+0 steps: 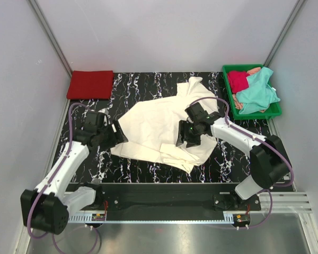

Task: Fold and stack the t-shirts
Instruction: Flatten the tshirt out

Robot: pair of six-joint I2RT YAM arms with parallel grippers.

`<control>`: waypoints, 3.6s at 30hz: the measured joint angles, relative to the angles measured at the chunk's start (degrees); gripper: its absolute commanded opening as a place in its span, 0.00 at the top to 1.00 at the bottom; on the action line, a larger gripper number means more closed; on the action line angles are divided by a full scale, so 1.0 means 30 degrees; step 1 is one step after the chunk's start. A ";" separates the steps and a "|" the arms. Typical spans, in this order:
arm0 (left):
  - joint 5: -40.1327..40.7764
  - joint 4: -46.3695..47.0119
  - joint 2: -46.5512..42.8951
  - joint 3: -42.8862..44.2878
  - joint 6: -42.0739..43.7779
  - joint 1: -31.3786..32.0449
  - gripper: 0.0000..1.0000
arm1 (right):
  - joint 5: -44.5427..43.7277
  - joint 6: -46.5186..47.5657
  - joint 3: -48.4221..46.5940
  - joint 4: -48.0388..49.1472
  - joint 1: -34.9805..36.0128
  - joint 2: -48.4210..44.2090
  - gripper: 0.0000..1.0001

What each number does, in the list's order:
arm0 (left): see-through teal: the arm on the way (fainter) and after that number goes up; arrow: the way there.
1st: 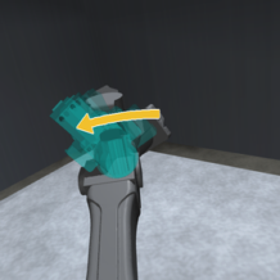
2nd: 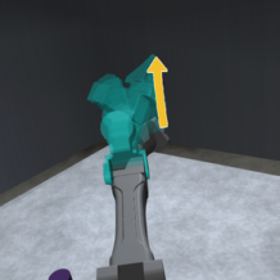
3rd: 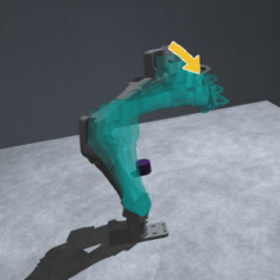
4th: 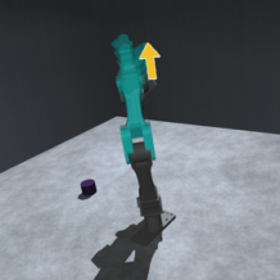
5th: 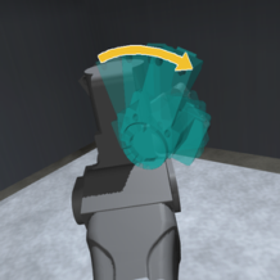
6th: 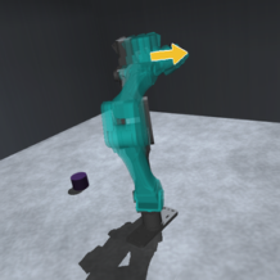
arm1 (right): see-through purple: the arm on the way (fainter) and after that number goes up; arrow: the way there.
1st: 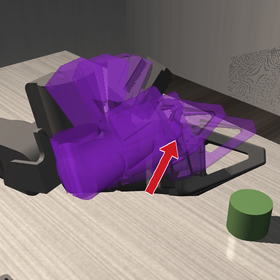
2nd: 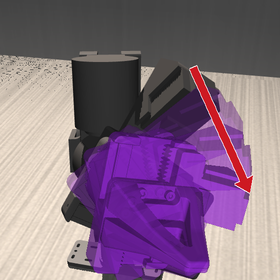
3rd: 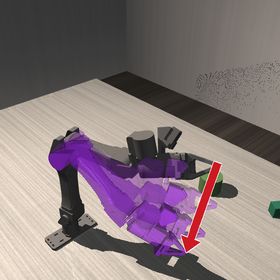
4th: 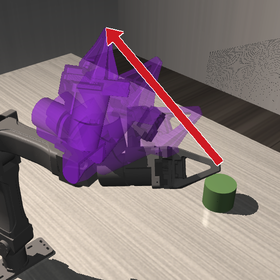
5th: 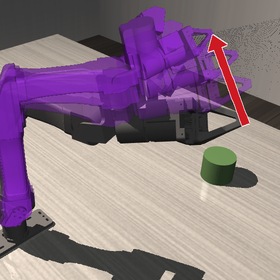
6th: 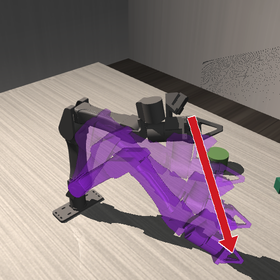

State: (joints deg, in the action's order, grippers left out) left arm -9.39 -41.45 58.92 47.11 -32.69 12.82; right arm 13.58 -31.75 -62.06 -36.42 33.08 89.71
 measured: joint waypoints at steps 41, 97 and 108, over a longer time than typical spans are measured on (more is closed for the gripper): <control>0.1362 0.2171 0.5792 -0.2441 -0.3628 -0.0189 0.62 | -0.1639 -0.1137 0.3701 0.0211 -0.1588 -0.2528 0.42; 0.2324 0.1698 0.6900 -0.1282 -0.3606 0.1100 0.80 | -0.1639 -0.1443 0.4962 0.0430 -0.1588 -0.3177 0.43; 0.3184 0.0918 0.5989 -0.0852 -0.3104 0.1122 1.00 | -0.1785 -0.1741 0.5384 0.0415 -0.1596 -0.3147 0.59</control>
State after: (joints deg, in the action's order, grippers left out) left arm 0.16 -38.70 76.88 44.56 -42.00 16.19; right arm 8.23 -36.97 -45.91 -35.18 28.29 80.27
